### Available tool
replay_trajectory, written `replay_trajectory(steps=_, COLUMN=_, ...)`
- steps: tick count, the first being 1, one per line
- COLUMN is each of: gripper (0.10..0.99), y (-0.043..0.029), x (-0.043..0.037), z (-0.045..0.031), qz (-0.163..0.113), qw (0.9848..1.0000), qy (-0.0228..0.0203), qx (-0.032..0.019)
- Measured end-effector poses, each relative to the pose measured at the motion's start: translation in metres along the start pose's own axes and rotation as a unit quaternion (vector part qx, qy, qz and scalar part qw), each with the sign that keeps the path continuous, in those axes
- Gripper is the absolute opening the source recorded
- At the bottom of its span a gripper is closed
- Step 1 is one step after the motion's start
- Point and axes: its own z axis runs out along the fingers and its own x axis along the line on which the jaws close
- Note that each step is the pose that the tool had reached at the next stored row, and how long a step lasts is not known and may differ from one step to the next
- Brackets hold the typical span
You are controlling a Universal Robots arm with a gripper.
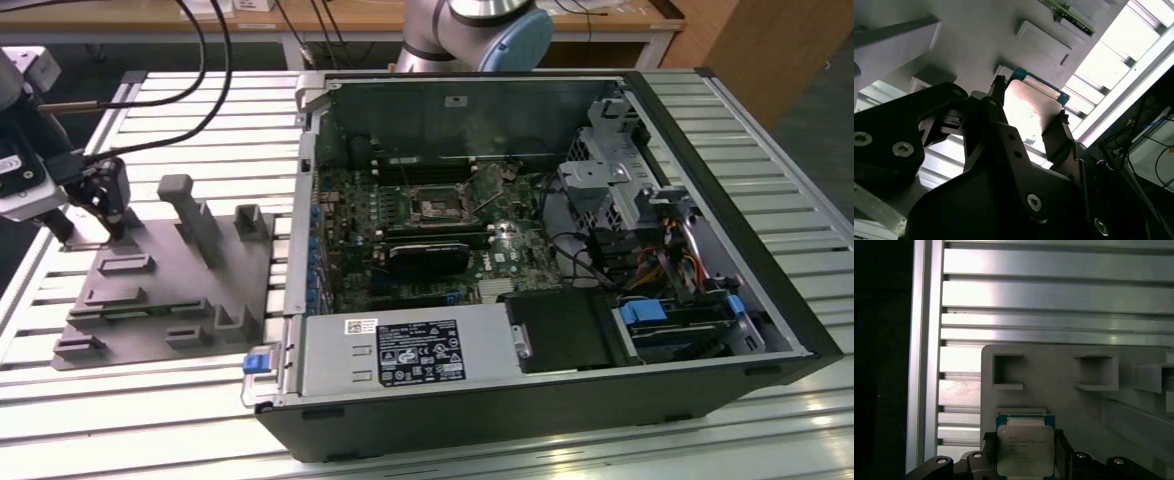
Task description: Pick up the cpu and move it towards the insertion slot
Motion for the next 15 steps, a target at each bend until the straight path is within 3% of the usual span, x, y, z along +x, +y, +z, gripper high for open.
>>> replay_trajectory(steps=15, gripper=0.545, y=0.0032, x=0.0, z=-0.0079, qz=0.0, qw=1.0, qy=0.0001, qx=0.0036)
